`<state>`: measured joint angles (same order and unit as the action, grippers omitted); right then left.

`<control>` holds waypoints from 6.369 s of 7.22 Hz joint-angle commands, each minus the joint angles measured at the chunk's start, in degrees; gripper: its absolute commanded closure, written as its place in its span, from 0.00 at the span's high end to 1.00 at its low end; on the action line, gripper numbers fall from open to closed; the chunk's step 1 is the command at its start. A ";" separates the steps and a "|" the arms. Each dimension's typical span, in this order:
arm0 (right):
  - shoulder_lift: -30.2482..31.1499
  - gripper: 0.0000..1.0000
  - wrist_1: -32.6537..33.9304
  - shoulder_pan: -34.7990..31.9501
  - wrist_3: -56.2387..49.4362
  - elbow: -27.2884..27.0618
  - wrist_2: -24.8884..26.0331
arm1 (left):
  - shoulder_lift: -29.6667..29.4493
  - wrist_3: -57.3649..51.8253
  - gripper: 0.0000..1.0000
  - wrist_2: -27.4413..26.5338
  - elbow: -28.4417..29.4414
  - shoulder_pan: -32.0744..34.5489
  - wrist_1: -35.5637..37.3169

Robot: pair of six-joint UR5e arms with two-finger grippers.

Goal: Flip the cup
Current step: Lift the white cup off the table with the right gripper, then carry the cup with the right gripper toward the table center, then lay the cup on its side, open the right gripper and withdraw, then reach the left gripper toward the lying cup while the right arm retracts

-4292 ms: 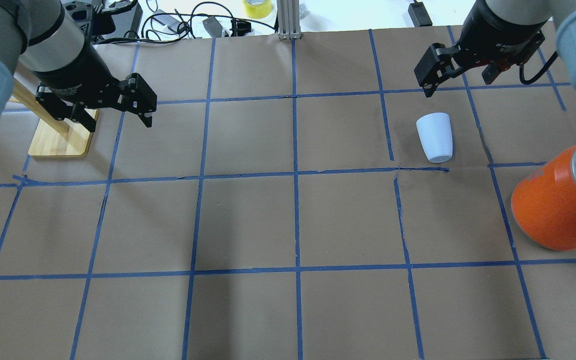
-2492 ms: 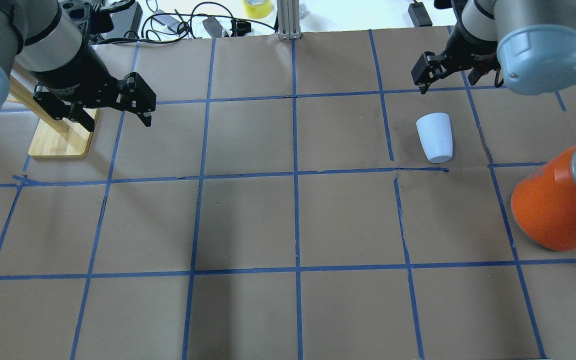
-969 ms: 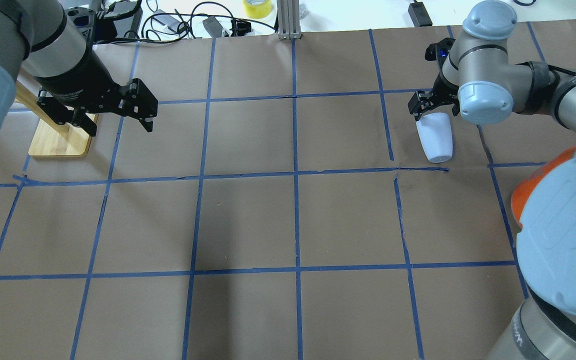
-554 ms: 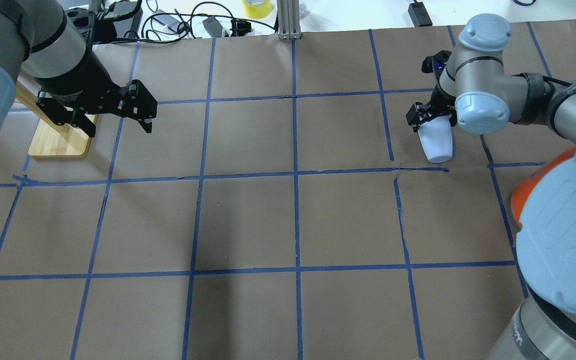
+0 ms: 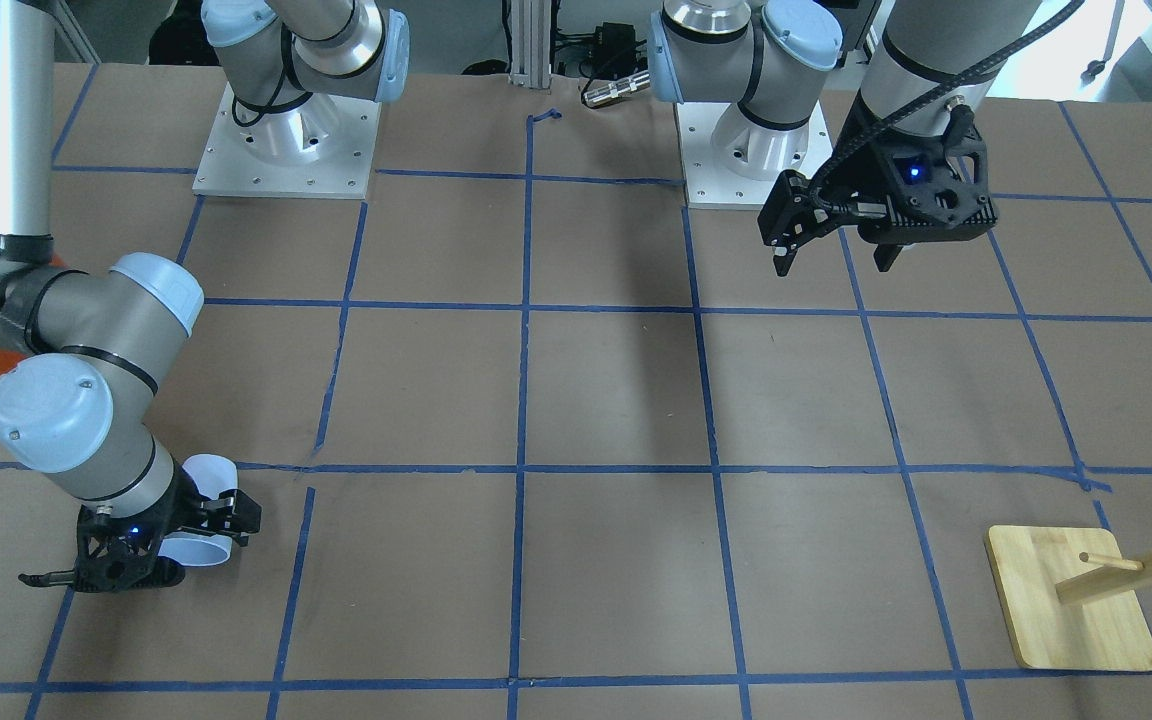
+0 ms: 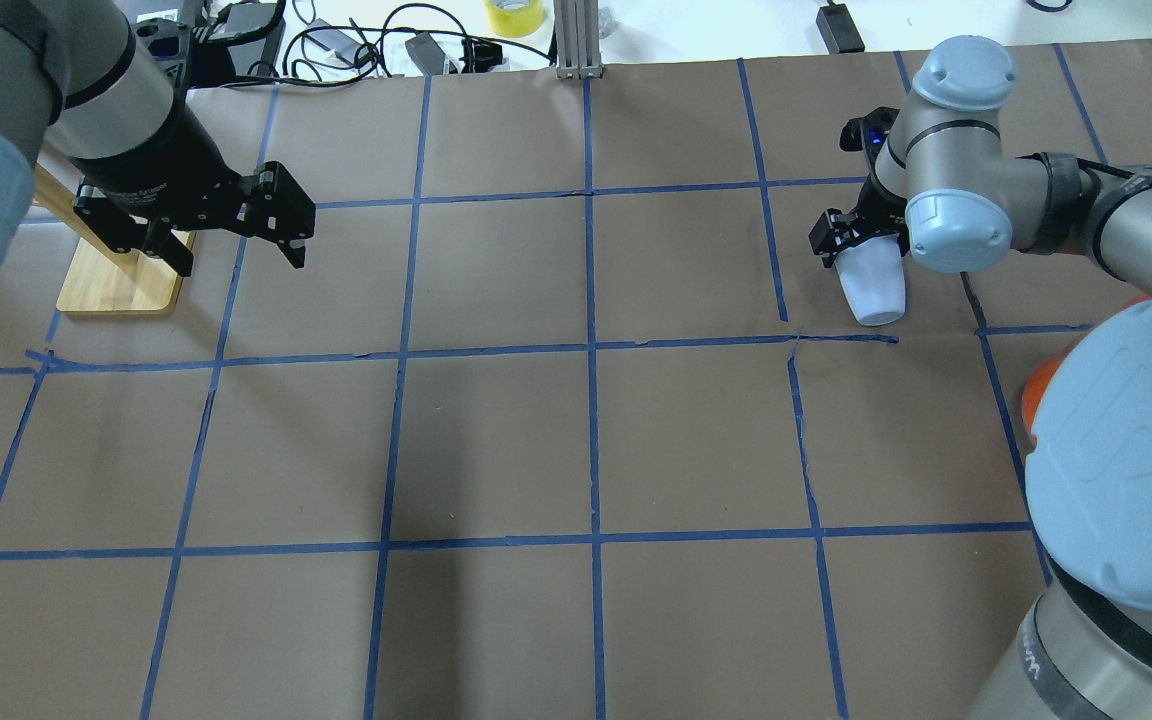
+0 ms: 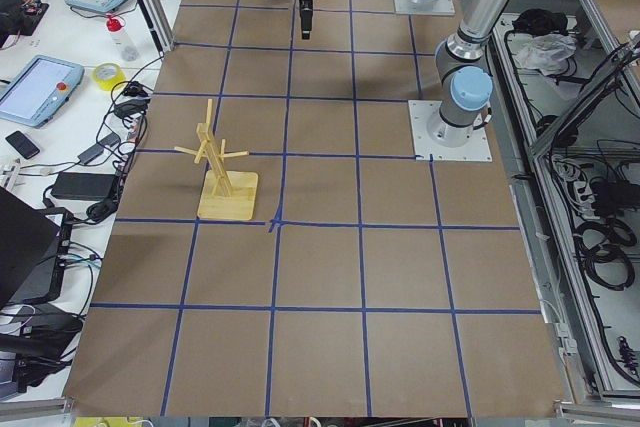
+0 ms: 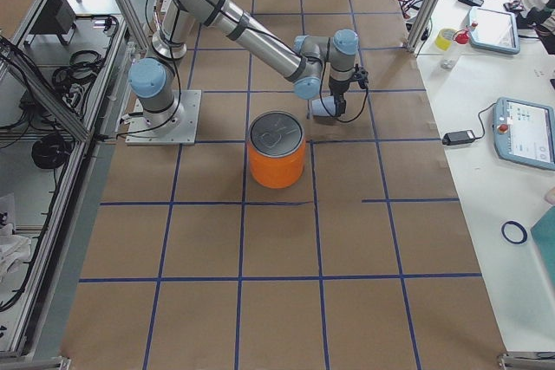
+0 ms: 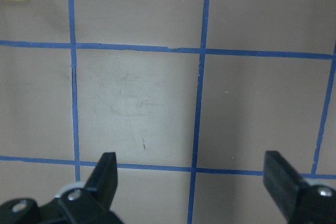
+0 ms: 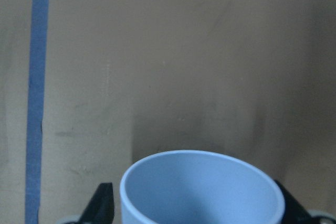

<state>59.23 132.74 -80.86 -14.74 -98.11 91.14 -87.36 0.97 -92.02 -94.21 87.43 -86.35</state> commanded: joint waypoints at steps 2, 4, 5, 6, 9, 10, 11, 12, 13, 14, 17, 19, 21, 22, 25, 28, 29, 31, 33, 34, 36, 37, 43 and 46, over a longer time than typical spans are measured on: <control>-0.17 0.99 1.29 0.00 -0.03 -0.85 0.18 | 0.00 0.09 1.00 0.00 0.08 -0.07 0.13; -0.17 0.66 1.12 0.00 -0.12 -0.85 0.44 | 0.00 0.09 1.00 0.00 0.17 -0.16 0.74; -0.17 0.44 1.12 0.00 -0.12 -0.86 0.44 | 0.00 0.00 1.00 0.00 0.17 -0.24 0.75; 0.01 0.33 1.21 0.00 -0.12 -0.77 0.44 | 0.00 0.00 1.00 0.00 0.26 -0.24 0.92; 3.33 0.15 0.16 -1.57 -2.75 -0.33 -1.57 | 0.00 -0.26 1.00 0.00 0.70 -0.33 1.71; 5.26 0.13 -0.19 -3.06 -4.76 -0.24 -2.01 | -0.09 -0.26 1.00 0.00 0.79 -0.85 1.71; 5.46 0.07 -0.02 -6.38 -5.82 -0.07 -1.84 | 0.00 -0.26 1.00 0.00 0.79 -1.99 1.71; 5.46 0.04 0.85 -11.37 -7.22 0.46 -0.71 | 0.00 -0.26 1.00 0.09 0.79 -2.18 1.71; 5.55 0.00 0.77 -15.34 -11.15 0.72 -0.35 | 0.00 -0.26 1.00 0.09 0.87 -2.35 2.15; 5.29 0.00 0.94 -19.30 -13.80 0.73 -0.61 | 0.00 -0.70 1.00 -0.87 0.87 -2.35 2.15; 3.80 0.00 4.02 -28.45 -33.10 2.12 -1.57 | 0.00 -3.52 1.00 -2.11 0.88 -5.68 2.24; 0.55 0.00 4.11 -32.85 -44.63 5.11 -1.76 | 0.00 -4.04 1.00 -1.67 0.79 -7.53 2.24; -2.79 0.00 8.38 -34.80 -50.72 5.30 -1.40 | 0.17 -4.92 1.00 -2.02 0.61 -7.98 1.80; -3.32 0.00 8.50 -34.80 -50.74 5.30 -1.92 | 0.44 -5.27 1.00 -1.59 0.18 -8.07 2.15; -4.56 0.05 8.68 -35.50 -48.65 5.65 -1.93 | 0.44 -5.19 1.00 -2.02 0.17 -8.33 1.45; -5.79 0.45 9.03 -35.68 -47.66 5.74 -1.93 | 0.61 -5.62 1.00 -3.42 0.96 -8.33 -0.66; -5.97 0.67 9.90 -35.68 -47.67 5.74 -1.93 | 0.70 -5.63 1.00 -5.17 1.05 -8.07 -2.40; -5.97 0.98 10.09 -35.68 -47.32 5.74 -1.93 | 0.09 -5.63 1.00 -5.45 0.96 -8.41 -2.68; -5.79 1.00 10.09 -35.68 -47.32 5.74 -2.10 | -1.13 -5.89 1.00 -5.10 0.35 -8.42 -1.98; -5.70 1.00 10.00 -35.68 -47.32 5.74 -1.93 | -1.75 -5.80 1.00 -5.01 0.09 -8.42 -1.20; -2.39 1.00 8.69 -35.51 -46.97 5.74 -1.84 | -2.11 -5.97 1.00 -5.19 0.43 -8.42 -0.57; -0.36 1.00 6.68 -35.07 -46.96 5.82 -2.02 | -2.28 -8.07 1.00 -5.18 0.44 -8.42 -0.57; 15.98 0.99 -3.36 -21.04 -39.49 5.30 -7.71 | -11.13 -2.03 1.00 3.43 -1.58 -2.38 14.92; 22.59 1.00 -4.68 -12.32 -38.62 4.77 -7.91 | -19.48 3.34 1.00 11.25 -3.08 1.41 24.86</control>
<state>79.70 128.50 -95.77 -54.08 -93.01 83.25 -103.20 3.16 -82.39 -96.97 87.37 -66.59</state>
